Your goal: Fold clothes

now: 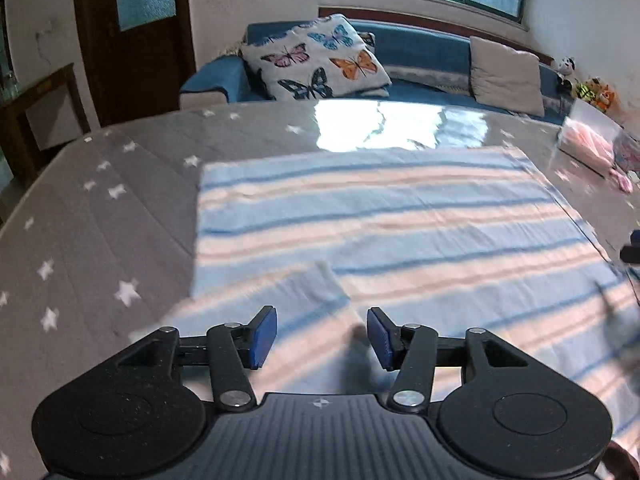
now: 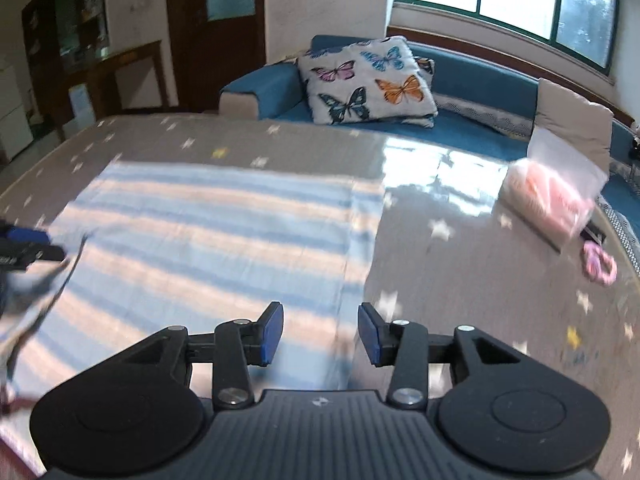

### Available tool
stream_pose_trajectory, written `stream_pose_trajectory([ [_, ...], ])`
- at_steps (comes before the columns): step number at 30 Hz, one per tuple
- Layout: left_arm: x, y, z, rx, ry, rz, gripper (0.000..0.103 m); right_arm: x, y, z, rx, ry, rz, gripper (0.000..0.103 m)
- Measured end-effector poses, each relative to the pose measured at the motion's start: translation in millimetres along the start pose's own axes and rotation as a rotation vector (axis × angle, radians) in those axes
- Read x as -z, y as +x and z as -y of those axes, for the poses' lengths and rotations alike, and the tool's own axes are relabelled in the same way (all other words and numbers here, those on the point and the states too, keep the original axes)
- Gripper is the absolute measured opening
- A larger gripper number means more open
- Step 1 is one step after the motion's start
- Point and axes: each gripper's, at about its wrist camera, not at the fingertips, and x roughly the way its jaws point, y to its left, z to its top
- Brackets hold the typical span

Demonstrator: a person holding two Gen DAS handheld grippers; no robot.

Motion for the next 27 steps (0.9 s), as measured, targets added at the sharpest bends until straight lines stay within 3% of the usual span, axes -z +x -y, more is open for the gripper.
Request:
stream_pose_trajectory([
  [7, 11, 3, 15, -0.018, 0.007, -0.002, 0.053, 45, -28, -15, 0.02, -0.045, -0.003, 0.058],
  [9, 14, 2, 17, -0.045, 0.033, 0.008, 0.042, 54, -34, -15, 0.025, -0.038, 0.003, 0.058],
  [11, 16, 0, 17, -0.061, 0.045, 0.017, 0.017, 61, -39, -13, 0.028, -0.023, 0.004, 0.058],
  [14, 19, -11, 6, -0.036, -0.007, 0.023, 0.003, 70, -43, -9, 0.034, 0.003, 0.001, 0.059],
  [21, 35, -62, -26, -0.077, -0.116, 0.115, 0.002, 84, -49, -4, 0.042, 0.055, 0.014, 0.06],
  [27, 69, -104, -63, -0.148, -0.239, 0.151, 0.001, 90, -52, -3, 0.044, 0.074, 0.022, 0.06],
])
